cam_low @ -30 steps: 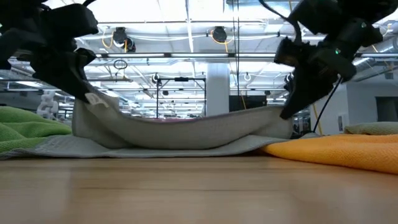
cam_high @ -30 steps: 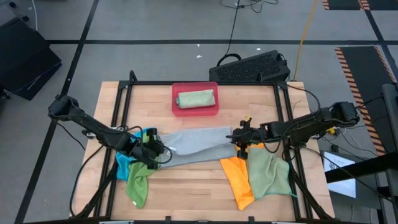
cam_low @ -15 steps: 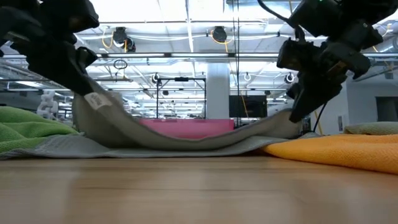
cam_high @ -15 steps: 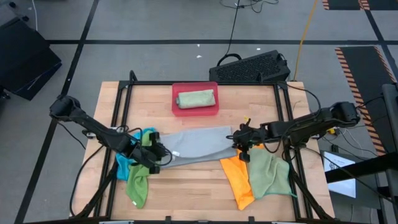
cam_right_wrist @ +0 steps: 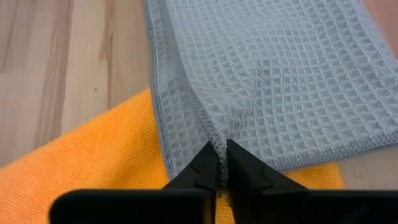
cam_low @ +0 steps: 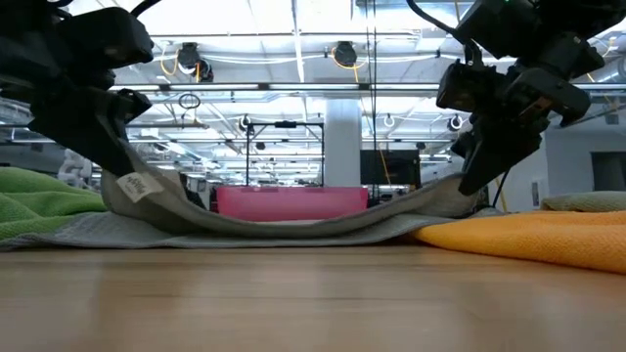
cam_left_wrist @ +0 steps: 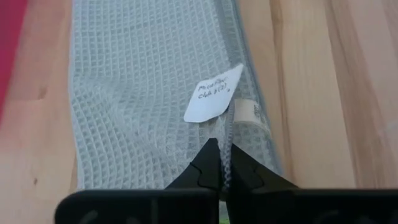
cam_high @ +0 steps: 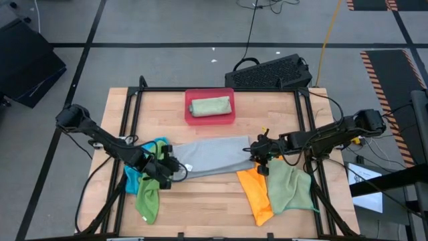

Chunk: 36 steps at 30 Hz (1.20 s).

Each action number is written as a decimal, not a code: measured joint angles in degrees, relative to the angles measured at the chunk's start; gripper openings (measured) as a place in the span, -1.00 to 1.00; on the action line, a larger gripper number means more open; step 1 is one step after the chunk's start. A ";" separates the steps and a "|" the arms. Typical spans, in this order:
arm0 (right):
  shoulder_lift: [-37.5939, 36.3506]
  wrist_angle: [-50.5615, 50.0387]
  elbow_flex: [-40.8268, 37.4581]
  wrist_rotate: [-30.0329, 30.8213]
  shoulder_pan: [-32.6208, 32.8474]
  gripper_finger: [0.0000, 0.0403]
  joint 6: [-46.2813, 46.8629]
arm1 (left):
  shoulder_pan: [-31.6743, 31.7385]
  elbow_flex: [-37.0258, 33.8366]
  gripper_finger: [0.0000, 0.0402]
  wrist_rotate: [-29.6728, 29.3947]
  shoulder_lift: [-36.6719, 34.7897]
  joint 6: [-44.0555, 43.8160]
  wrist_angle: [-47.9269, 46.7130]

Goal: Fold microfiber towels
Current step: Fold the gray towel

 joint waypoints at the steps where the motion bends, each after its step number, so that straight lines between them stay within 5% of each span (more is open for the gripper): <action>1: 0.00 -0.02 0.00 -0.01 0.00 -0.84 0.00 | 0.00 0.00 -0.96 0.20 0.00 -0.11 0.03; 11: 0.00 -0.54 0.00 -4.93 0.02 -0.39 0.67 | -0.02 0.00 -0.97 3.72 0.00 -2.27 0.10; 18: -0.71 -2.79 0.00 -7.51 0.01 -0.31 0.77 | 0.00 0.00 -0.96 5.21 0.00 -2.42 0.14; 23: -1.38 -3.69 0.00 -7.22 0.00 -0.43 0.17 | 0.00 0.00 -0.98 5.14 -0.28 -1.38 0.12; 32: 0.65 -2.91 0.02 -8.29 0.00 -0.95 -1.57 | -0.02 0.04 -0.97 4.45 -3.65 0.36 1.44; 36: 1.15 -2.29 0.04 -10.36 0.02 -0.96 -1.46 | -0.02 0.04 -0.98 6.47 -4.48 0.42 0.72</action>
